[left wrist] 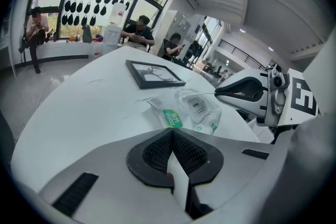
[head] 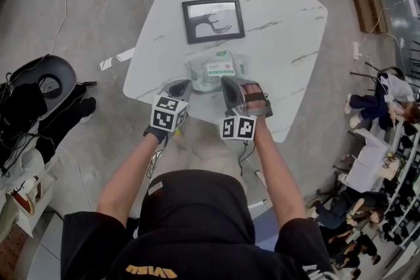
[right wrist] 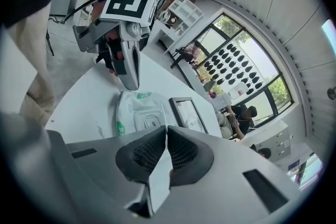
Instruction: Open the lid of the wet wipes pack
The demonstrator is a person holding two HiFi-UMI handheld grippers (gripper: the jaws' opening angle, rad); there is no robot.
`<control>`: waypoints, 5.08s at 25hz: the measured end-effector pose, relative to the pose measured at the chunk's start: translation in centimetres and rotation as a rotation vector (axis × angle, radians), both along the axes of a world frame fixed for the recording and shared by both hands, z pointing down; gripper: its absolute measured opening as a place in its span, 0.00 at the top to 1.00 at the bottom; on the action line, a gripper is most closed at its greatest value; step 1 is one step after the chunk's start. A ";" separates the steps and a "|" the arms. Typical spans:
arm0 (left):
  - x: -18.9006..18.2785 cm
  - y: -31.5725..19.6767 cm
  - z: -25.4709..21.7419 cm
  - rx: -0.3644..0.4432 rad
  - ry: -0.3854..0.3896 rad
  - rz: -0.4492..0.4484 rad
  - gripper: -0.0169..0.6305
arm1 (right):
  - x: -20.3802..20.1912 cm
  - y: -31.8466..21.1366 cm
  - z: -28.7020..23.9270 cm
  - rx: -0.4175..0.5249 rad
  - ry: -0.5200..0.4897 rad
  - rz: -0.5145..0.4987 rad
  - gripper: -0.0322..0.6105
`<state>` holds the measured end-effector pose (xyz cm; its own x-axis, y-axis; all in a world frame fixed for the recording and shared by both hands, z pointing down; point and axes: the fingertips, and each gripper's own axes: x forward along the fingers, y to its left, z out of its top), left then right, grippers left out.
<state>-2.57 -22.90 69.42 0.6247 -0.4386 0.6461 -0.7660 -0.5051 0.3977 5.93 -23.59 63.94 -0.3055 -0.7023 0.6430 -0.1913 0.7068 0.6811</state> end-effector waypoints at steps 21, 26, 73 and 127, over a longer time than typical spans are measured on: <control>0.4 0.3 2.2 -0.195 -0.024 0.048 0.95 | 0.6 -3.7 -2.0 -0.132 -0.286 0.188 0.91; 0.4 0.0 2.3 -0.221 -0.026 0.058 0.95 | 0.7 -5.1 -2.1 -0.176 -0.369 0.257 0.90; -1.1 -0.2 -6.4 0.021 0.055 -0.022 0.95 | 4.3 -4.6 -3.9 -0.309 -0.835 0.631 0.95; -4.6 18.0 -34.9 0.976 -0.104 0.249 0.95 | 3.6 20.8 -29.1 0.232 -0.998 0.603 0.95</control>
